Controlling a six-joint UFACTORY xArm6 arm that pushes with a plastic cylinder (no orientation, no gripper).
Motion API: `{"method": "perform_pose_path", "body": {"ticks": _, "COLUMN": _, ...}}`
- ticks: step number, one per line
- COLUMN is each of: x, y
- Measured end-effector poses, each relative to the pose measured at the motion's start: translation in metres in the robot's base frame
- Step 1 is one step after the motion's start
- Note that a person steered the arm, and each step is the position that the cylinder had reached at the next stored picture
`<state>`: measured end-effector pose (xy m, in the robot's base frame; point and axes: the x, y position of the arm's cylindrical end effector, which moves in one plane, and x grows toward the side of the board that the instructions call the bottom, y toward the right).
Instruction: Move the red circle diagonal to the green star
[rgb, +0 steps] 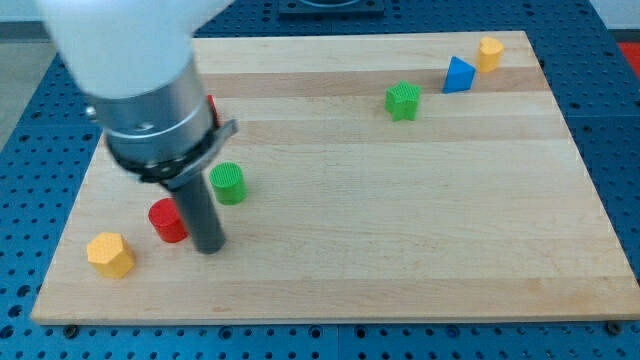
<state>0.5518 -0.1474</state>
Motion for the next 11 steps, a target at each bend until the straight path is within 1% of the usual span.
{"method": "perform_pose_path", "body": {"ticks": 1, "x": 0.005, "y": -0.031}}
{"method": "perform_pose_path", "body": {"ticks": 2, "x": -0.003, "y": -0.041}}
{"method": "perform_pose_path", "body": {"ticks": 7, "x": -0.077, "y": -0.042}}
{"method": "perform_pose_path", "body": {"ticks": 11, "x": -0.077, "y": 0.010}}
